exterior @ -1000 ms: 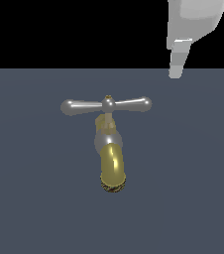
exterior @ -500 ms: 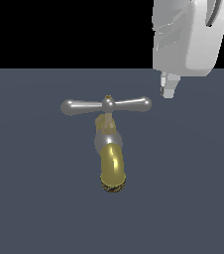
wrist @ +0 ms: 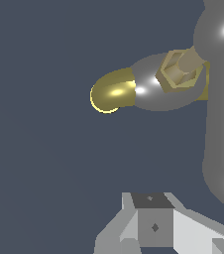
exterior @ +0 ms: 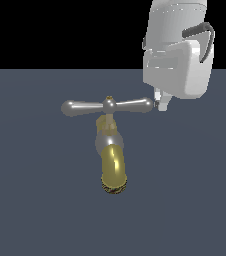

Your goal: Turn on the faucet by rotating a designated handle.

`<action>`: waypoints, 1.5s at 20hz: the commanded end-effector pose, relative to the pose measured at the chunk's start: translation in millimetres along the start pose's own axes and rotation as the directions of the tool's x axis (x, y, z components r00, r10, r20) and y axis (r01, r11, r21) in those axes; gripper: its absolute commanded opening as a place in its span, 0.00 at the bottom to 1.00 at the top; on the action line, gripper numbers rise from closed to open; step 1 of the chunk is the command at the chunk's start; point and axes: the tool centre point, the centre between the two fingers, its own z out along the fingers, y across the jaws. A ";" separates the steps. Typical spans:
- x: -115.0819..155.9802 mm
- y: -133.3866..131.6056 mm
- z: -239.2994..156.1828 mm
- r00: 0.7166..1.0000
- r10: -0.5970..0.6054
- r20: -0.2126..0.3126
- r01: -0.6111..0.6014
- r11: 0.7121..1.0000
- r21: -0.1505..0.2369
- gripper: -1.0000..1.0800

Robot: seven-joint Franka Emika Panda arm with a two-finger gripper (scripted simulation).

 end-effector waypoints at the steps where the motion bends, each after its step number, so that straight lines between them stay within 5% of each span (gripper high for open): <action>1: 0.5 4.8 6.0 0.999 -0.035 0.000 0.035 0.999 0.000 0.00; 19: 3.7 15.0 19.4 0.994 -0.112 -0.004 0.112 0.994 0.002 0.00; 30: 4.2 42.7 19.6 0.994 -0.112 -0.004 0.112 0.994 0.002 0.00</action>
